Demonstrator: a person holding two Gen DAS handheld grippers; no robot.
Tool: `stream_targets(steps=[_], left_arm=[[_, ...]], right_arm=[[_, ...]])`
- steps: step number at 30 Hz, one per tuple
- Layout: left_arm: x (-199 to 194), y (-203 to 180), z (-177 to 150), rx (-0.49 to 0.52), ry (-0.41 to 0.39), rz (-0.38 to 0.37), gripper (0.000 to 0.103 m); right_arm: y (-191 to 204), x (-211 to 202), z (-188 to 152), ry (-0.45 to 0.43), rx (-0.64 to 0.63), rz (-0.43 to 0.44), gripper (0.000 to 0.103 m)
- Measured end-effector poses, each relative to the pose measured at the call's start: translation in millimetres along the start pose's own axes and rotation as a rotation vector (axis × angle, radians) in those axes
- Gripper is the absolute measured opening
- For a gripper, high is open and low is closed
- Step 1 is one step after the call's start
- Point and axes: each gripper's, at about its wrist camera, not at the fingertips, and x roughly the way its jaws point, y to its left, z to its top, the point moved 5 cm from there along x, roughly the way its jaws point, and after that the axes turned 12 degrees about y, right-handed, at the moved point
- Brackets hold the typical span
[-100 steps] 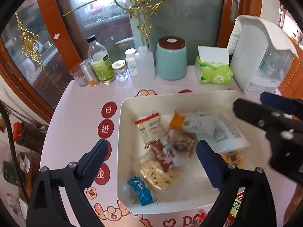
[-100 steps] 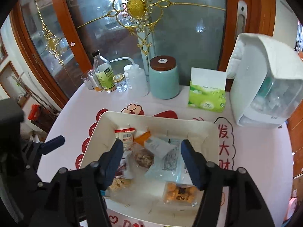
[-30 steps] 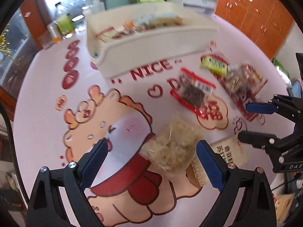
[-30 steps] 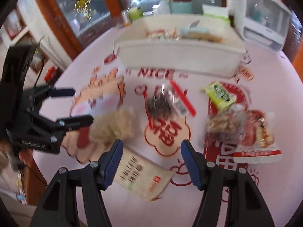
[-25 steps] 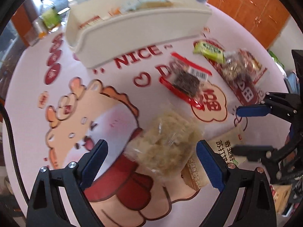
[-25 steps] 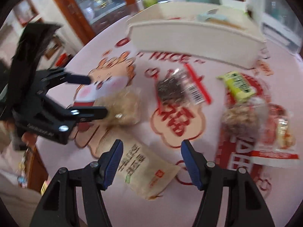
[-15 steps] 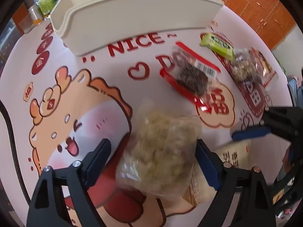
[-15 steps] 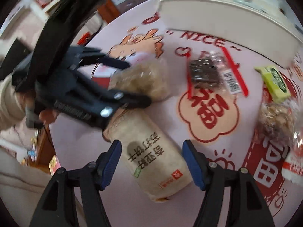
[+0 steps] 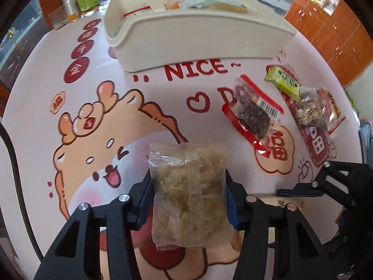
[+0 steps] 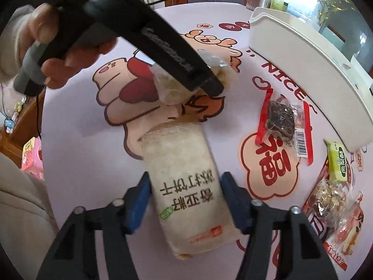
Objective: Organize snacks
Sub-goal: 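Carry both bags over the white tray and release them inside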
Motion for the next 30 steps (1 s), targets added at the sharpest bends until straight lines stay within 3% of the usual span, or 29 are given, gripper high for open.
stream_targets(steps=[5,16,23,30], left_arm=[[-27.6,5.7,-4.3,-0.037,-0.055,-0.017,0.051],[-99.8,5.3,8.5,-0.054,-0.176,-0.031,0.051],[-148.0,-2.1,50.7,-0.015,-0.261,0.0,0.051],[-193.8,-9.5,108.8,0.016,-0.348,0.077,0.051]], right_arm=[[-0.6,-18.5,1.1,-0.06,0.041,0.039,0.057],[-45.5,-85.9,16.7,-0.205,0.207,-0.013,0.058],[-112.8,-143.9,41.6,-0.291,0.363,-0.041,0.058],[-182.7,-171.7,65.3,-0.291,0.578,-0.004,0.058]])
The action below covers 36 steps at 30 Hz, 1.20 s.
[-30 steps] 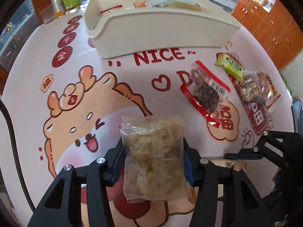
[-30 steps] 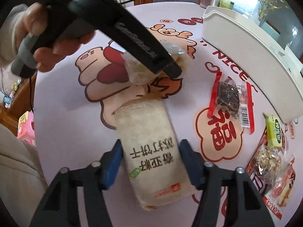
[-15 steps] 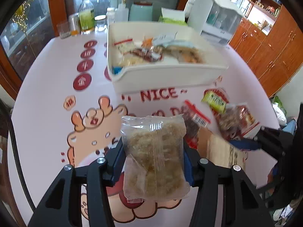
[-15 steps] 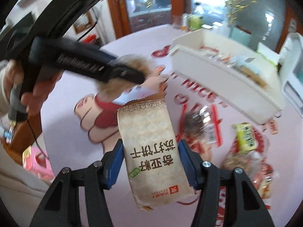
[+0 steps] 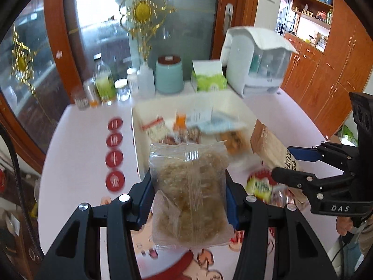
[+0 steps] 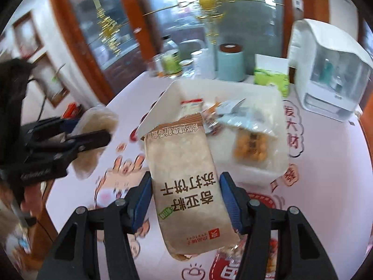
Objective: Organize snacks
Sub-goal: 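Carry both bags over the white tray and release them inside, then withdraw both tools from the tray toward the remaining snacks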
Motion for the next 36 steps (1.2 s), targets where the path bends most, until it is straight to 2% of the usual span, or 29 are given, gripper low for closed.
stream_targets(steps=[4,11,17,23,25,26,27,29,32,36], left_arm=[[-6.8,1.3,36.9,0.002,-0.036,0.036,0.051],[-6.3,7.8,88.5,-0.04,-0.049,0.055,0.051],[-3.5,9.7,111.6,-0.048,-0.062,0.095,0.051],[17.4,16.0,132.0,-0.064,-0.037,0.155,0.052],[27.2,19.6,136.6,-0.069,-0.032,0.168,0.064],[31.2,20.8,138.0,-0.074,-0.029,0.168,0.085],[33.7,22.8,137.8,-0.09,-0.034,0.173,0.097],[35.6,25.7,137.4,-0.117,-0.047,0.184,0.099],[41.7,26.3,134.4,-0.133,-0.026,0.174,0.099],[42.6,19.3,128.9,-0.102,-0.027,0.205,0.099]], right_arm=[[-12.1,-15.5,34.3,-0.042,0.058,-0.022,0.058],[-27.4,-41.5,89.3,-0.116,0.133,-0.032,0.058],[-36.4,-55.5,124.1,-0.156,0.167,-0.04,0.058],[-42.6,-57.7,150.6,-0.18,0.172,-0.067,0.058],[-47.6,-53.9,160.0,-0.181,0.187,-0.07,0.058],[-51.5,-48.8,165.7,-0.173,0.2,-0.06,0.058],[-54.4,-45.1,168.1,-0.165,0.213,-0.051,0.058],[-61.0,-38.0,169.7,-0.151,0.257,-0.027,0.059],[-64.8,-31.5,164.4,-0.126,0.285,0.001,0.059],[-61.2,-30.6,152.4,-0.114,0.242,-0.056,0.06]])
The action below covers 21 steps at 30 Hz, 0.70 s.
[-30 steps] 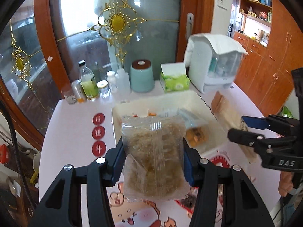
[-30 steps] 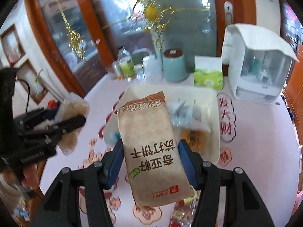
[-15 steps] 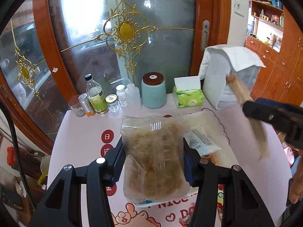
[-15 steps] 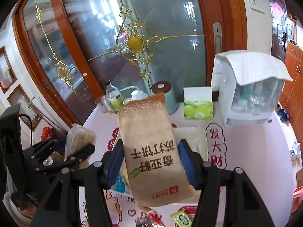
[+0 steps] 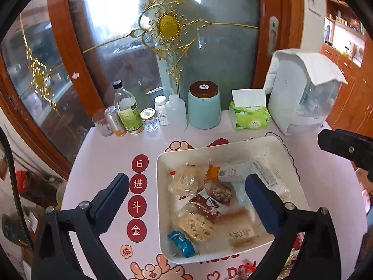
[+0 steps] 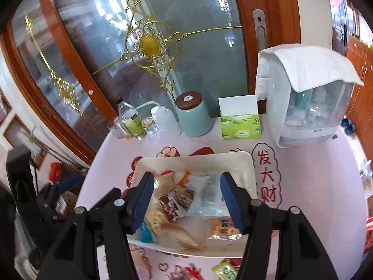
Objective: Organize snacks
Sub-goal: 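Withdraw both tools from the tray toward the remaining snacks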
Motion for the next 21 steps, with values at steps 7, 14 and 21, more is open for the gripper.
stream_targets(steps=[7,14,21], left_arm=[[-16.5,-12.9,-10.8,0.025,-0.027,-0.03,0.099],[-44.3,-28.9,-34.8,0.043,-0.053,-0.085,0.099],[-77.6,-42.5,-64.3,0.077,-0.087,-0.156,0.099]], right_arm=[[-2.8,-10.5,-22.0,0.004,-0.025,-0.027,0.06],[-0.7,-32.6,-55.0,-0.014,-0.06,-0.054,0.06],[-8.2,-59.6,-104.8,-0.023,-0.07,-0.093,0.06]])
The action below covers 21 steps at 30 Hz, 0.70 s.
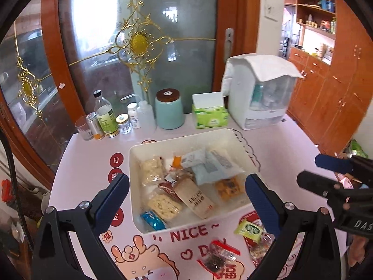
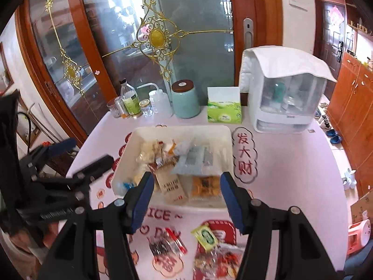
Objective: Organize snacks
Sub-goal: 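Withdraw both tools from the tray toward the remaining snacks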
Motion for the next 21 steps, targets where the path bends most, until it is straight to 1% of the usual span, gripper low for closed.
stream_targets(steps=[7,11,14,16,18,20,21], left_arm=[[-29.2,-14.8,-27.4,0.029,-0.041,-0.055,0.099],[-31.1,-22.6,-45.7,0.048,-0.04,-0.072,0.1],[-23.6,-28.7,-64.8,0.074,-0.026,-0.068,0.1],[-13.6,-32.8,-76.8,0.095,-0.008,-0.07,0.1],[6.0,-37.8,-92.8,0.119,0.037,-0.064,0.1],[26.6,-41.0,-106.9,0.13,0.09,-0.066,0.1],[43.4,-43.5,-117.9,0.135,0.136,-0.076,0.1]], right_arm=[[-15.6,-18.0,-52.6,-0.01,0.013,-0.051,0.06],[-27.4,-19.5,-83.2,-0.001,0.024,-0.087,0.061],[-34.4,-16.6,-101.1,0.009,0.022,-0.116,0.062],[-38.9,-11.7,-113.2,0.021,0.019,-0.132,0.063],[-45.5,-1.9,-126.3,0.042,0.022,-0.148,0.064],[-52.8,11.0,-137.8,0.07,0.034,-0.162,0.064],[-58.3,20.6,-144.4,0.093,0.05,-0.167,0.064]])
